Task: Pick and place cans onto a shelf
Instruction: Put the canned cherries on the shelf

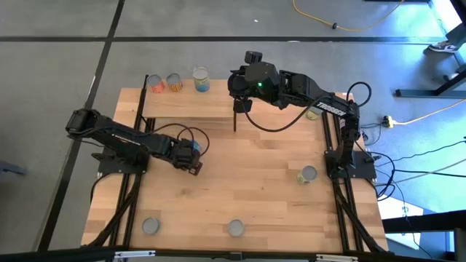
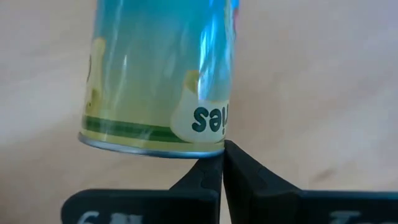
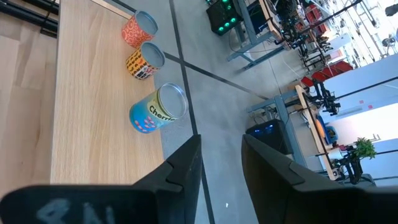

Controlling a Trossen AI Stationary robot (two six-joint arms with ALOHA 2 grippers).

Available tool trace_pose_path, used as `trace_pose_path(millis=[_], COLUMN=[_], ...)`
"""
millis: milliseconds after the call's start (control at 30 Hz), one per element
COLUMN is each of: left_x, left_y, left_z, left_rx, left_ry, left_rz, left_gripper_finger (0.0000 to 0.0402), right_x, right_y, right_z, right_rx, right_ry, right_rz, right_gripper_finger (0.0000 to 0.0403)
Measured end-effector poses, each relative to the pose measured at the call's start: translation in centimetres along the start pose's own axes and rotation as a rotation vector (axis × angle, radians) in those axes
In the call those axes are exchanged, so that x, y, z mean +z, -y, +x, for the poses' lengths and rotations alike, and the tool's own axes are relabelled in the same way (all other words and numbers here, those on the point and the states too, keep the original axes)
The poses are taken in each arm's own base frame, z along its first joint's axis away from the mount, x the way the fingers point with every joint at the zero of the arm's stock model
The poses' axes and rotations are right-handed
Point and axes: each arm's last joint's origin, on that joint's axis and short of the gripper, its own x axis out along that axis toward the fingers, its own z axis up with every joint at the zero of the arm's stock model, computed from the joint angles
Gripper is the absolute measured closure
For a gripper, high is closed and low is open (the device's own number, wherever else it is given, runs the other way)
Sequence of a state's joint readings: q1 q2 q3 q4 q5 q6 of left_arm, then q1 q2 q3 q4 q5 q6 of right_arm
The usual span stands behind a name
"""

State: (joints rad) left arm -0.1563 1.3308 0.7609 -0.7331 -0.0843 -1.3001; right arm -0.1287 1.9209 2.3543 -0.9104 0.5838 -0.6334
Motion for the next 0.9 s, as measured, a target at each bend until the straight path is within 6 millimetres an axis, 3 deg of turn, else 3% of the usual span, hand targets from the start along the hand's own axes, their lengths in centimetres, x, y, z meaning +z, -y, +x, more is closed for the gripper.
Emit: trace_pose_path(millis=[467,900], left_x=[-2.0,-2.7], left_y=[0.1,-0.6], left_z=[-4.7,-10.2], left_rx=[0.14,0.192], left_ry=[-0.23,-0.694], left_rz=[0.185,0.299], left_gripper_finger=[0.0401,0.0401], right_x=[0.0,0.0], right_y=[0.0,0.0], right_z=[0.0,0.0], right_rx=[0.0,0.0], right_ry=[0.0,0.001], right_rz=[0.0,0.0], right_gripper_finger=[0.0287,0.0287])
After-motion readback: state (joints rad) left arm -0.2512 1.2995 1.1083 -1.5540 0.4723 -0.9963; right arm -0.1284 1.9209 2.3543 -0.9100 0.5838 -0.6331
